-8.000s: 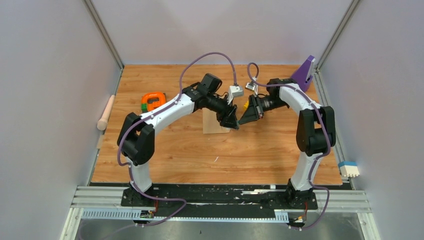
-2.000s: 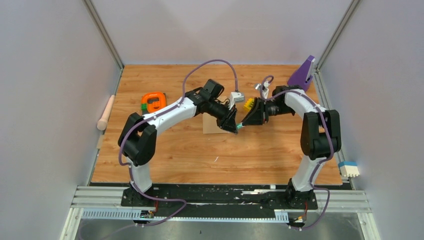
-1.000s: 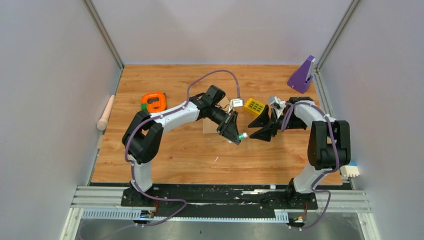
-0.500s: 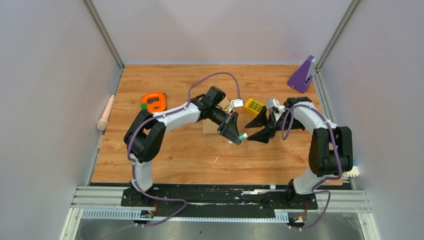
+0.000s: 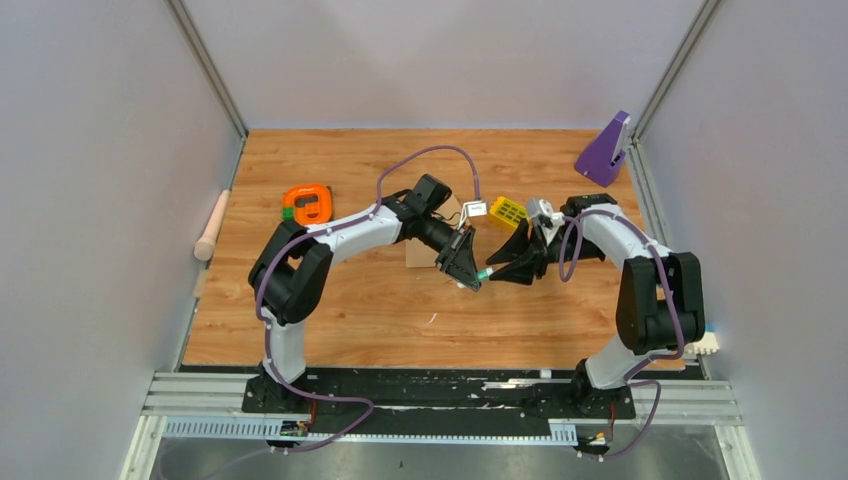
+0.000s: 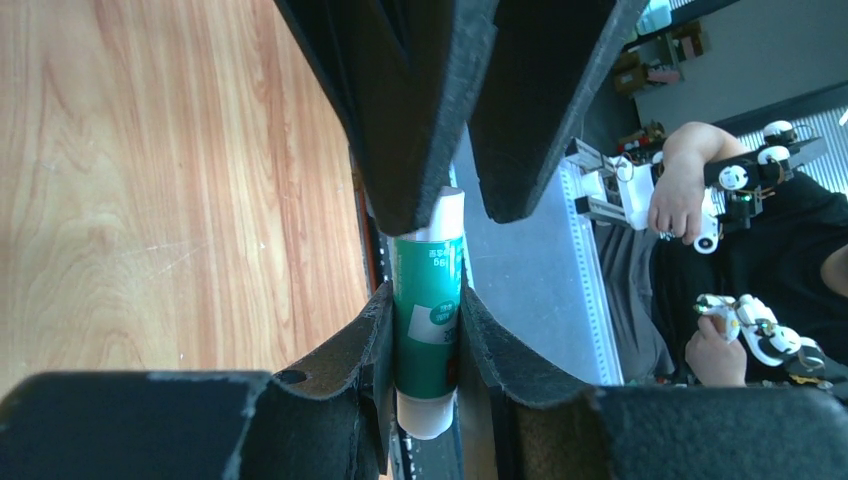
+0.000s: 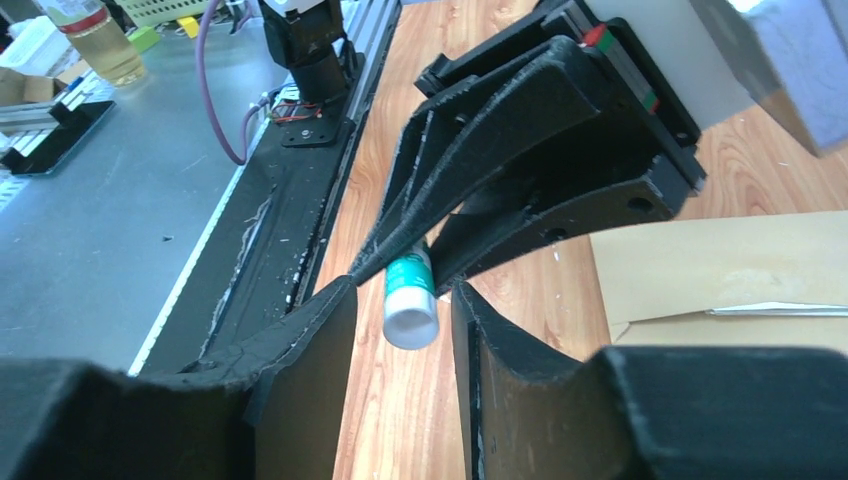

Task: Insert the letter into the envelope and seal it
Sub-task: Unscrew the solid glue.

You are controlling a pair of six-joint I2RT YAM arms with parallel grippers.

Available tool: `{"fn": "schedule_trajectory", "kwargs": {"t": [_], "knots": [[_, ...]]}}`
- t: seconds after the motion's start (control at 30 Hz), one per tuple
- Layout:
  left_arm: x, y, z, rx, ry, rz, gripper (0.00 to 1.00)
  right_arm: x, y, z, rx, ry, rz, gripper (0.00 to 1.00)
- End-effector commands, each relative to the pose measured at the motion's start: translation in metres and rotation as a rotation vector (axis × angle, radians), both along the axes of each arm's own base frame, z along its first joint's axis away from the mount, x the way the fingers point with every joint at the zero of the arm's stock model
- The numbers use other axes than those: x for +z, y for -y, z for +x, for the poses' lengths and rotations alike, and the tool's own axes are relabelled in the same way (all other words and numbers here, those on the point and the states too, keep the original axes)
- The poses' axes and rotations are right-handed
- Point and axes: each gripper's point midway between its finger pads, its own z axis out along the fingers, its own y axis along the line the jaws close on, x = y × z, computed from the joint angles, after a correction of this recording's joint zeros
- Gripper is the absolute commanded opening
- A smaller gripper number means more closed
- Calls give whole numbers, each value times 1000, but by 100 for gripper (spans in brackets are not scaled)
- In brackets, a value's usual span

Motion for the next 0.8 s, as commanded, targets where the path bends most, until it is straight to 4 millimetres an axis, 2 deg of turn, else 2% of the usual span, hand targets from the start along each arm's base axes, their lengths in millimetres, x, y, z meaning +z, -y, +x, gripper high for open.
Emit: {"fn": "schedule_trajectory", "kwargs": {"t": [0.0,0.1,0.27,0.53,0.77], "knots": [[11,4,6,-1,54,-31,0,17,-12,-1,4,-8,70,39],[13,3,7,5,64,-34,0,15,-13,-1,13,-34,57,36],[16,0,9,10,66,-43,0,13,-13,1,14,-68,51,41],[20,-2,12,19,70,-55,0,14,-12,2,11,-90,46,43],[22,-4,13,24,68,-61,0,8,-10,5,8,-99,33,36]]}}
